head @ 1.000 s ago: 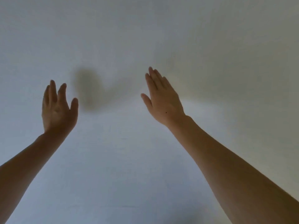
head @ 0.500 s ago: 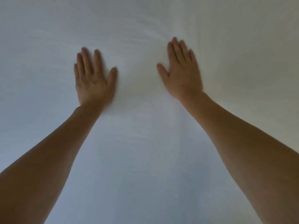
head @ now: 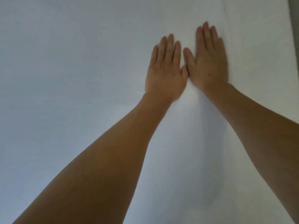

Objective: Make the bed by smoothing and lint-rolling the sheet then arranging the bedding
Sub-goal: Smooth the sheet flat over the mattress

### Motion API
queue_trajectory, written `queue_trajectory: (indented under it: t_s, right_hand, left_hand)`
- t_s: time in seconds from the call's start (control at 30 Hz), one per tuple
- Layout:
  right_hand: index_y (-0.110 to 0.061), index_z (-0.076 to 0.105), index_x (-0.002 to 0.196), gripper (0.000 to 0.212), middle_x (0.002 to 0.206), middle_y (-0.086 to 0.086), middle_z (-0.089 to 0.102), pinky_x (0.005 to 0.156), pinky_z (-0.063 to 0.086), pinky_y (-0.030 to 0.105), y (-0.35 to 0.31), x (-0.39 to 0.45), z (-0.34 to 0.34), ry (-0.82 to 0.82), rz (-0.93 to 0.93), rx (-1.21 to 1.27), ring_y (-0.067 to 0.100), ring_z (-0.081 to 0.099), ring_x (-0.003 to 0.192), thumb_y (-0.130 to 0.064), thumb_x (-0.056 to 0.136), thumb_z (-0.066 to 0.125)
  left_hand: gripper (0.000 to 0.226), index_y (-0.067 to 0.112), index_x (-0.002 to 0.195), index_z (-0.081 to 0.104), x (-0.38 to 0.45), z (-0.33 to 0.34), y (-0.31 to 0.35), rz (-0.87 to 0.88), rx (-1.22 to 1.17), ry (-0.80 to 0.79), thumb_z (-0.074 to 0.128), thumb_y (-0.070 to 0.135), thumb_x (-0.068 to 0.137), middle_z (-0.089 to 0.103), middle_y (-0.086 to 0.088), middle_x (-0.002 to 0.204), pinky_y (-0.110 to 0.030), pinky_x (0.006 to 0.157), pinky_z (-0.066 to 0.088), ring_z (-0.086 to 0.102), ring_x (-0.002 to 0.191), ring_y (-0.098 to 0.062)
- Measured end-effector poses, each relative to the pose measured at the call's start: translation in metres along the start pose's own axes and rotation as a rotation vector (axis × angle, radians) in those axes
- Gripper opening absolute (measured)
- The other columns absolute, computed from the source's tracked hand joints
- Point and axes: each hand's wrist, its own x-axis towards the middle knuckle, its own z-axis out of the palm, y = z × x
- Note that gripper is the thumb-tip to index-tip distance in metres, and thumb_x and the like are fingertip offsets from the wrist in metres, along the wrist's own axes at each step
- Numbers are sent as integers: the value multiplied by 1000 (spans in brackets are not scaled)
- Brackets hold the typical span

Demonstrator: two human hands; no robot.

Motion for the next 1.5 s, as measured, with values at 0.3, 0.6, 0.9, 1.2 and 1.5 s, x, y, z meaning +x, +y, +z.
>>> queue_trajectory:
  t_s: [0.3, 0.6, 0.9, 1.2, 1.5]
  right_hand:
    - [-12, 7, 154, 72, 162, 8, 2, 121, -1, 33, 141, -60, -5, -3, 181, 84, 20, 0, 149, -55, 99, 21]
    - [-1, 11, 152, 62, 161, 16, 10, 120, 6, 32, 195, -136, -10, -69, 241, 62, 25, 8, 149, -39, 104, 21]
    - [-4, 10, 153, 59, 162, 10, 5, 118, 15, 34, 182, -212, -82, -487, 306, 173, 22, 10, 148, -26, 103, 35]
    - [-8, 7, 154, 63, 162, 7, 0, 118, -1, 29, 50, -398, -200, -463, 348, 419, 17, 0, 149, -34, 103, 33]
    - [-16, 15, 154, 59, 161, 1, 15, 118, 15, 29, -72, -602, -308, -563, 407, 566, 16, 13, 148, -37, 102, 35]
  left_hand:
    - [77, 6, 154, -1, 10, 19, 99, 55, 2, -21, 15, 57, 99, -7, -16, 162, -39, 122, -4, -7, 150, -27]
    - [62, 14, 155, 7, -42, 40, 214, 266, -36, -103, 17, 42, 102, -1, -12, 163, -41, 122, -5, -5, 150, -27]
    - [61, 23, 155, 11, -106, -25, 234, 332, -150, -580, 27, 47, 102, 2, -3, 164, -38, 120, -1, -2, 150, -20]
    - [61, 24, 155, 16, -322, -131, 154, 82, -247, -502, 35, 46, 101, 6, 4, 163, -30, 120, -3, -4, 150, -12]
    - [55, 31, 151, 28, -595, -247, 21, -375, -408, -380, 40, 49, 100, 17, 13, 160, -30, 117, 20, 9, 148, -6]
